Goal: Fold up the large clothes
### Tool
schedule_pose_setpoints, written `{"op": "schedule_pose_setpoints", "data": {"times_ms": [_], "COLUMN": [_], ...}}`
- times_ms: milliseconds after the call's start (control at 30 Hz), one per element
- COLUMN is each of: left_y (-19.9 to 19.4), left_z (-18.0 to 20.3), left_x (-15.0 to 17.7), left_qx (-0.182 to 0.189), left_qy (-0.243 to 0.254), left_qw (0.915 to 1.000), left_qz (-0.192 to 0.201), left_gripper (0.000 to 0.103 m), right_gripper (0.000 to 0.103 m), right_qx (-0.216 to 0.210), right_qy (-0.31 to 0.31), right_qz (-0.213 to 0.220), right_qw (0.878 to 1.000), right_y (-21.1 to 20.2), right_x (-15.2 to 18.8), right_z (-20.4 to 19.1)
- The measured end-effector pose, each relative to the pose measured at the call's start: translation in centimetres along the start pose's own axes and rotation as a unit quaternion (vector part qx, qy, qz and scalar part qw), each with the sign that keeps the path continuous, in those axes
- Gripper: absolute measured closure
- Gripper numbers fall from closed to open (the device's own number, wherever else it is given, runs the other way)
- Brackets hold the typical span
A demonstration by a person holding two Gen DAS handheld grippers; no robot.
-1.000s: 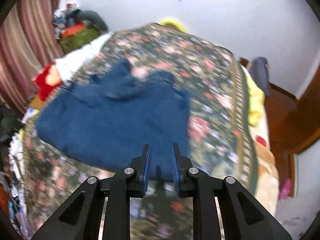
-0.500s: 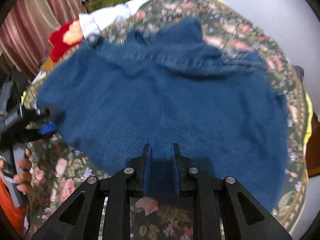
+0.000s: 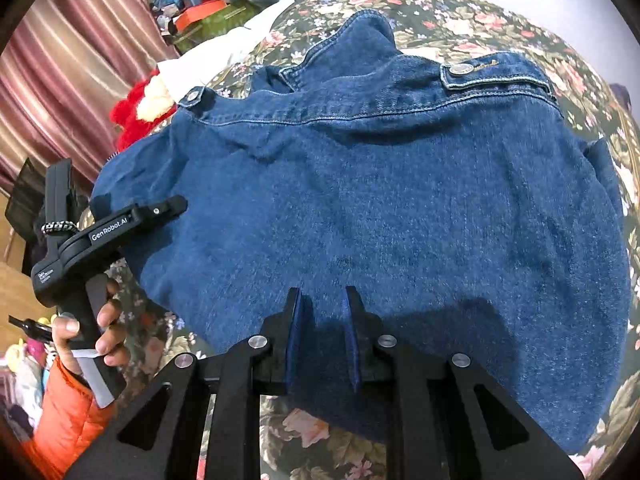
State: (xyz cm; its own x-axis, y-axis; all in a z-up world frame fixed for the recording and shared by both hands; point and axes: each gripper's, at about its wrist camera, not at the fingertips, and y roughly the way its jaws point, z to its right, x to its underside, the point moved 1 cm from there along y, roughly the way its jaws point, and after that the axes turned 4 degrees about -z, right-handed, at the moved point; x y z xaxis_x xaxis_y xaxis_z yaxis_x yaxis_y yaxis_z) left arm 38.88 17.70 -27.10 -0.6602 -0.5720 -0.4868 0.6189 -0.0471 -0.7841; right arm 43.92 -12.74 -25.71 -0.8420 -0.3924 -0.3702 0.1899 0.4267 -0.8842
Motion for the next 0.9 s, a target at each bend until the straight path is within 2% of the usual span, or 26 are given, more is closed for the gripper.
{"op": "schedule_pose_setpoints", "data": {"times_ms": [100,200,367,500,567,667,800,900], "left_y": [-3.1,-6.4,-10.4,-10.5,-9.8,-9.1,-9.7,-10.7], "left_z": [1.3,1.7,1.3,-0.4,-1.1,-0.9,0.5,2.6], "left_x": [-0.2,0.1,1.6,2.8,3.2,4.0,3.6,2.9], "left_qx": [-0.004,0.001,-0.032,-0.065,-0.081,-0.103,-0.103,-0.096], "left_qy": [0.038,0.065,0.111,0.115,0.115,0.13,0.15,0.173], "left_qw": [0.9986,0.9957,0.988,0.9863,0.9863,0.9826,0.9784,0.9731], "left_qz": [0.035,0.067,0.102,0.098,0.086,0.085,0.098,0.118], "left_gripper": [0.061,0.061,0.061,0.061,0.061,0.062,0.062,0.064], "right_gripper": [0.088,0.088,0.088,0.088,0.088,0.088,0.088,0.088], "right_qx": [-0.006,-0.042,-0.078,-0.101,-0.1,-0.095,-0.096,-0.125], "right_qy": [0.01,0.012,-0.017,-0.032,-0.037,-0.038,-0.047,-0.01], "right_qz": [-0.018,-0.018,-0.029,-0.079,-0.113,-0.137,-0.148,-0.159], "right_qw": [1.0,0.999,0.996,0.991,0.988,0.985,0.983,0.979], "right_y": [-0.7,-1.5,-0.7,2.8,5.2,8.2,8.1,6.4], "right_x": [-0.5,-1.0,-1.9,-1.8,-1.4,-0.5,-0.8,-1.3], "right_z": [-0.5,-1.9,-6.5,-9.6,-10.7,-11.7,-11.8,-9.8]}}
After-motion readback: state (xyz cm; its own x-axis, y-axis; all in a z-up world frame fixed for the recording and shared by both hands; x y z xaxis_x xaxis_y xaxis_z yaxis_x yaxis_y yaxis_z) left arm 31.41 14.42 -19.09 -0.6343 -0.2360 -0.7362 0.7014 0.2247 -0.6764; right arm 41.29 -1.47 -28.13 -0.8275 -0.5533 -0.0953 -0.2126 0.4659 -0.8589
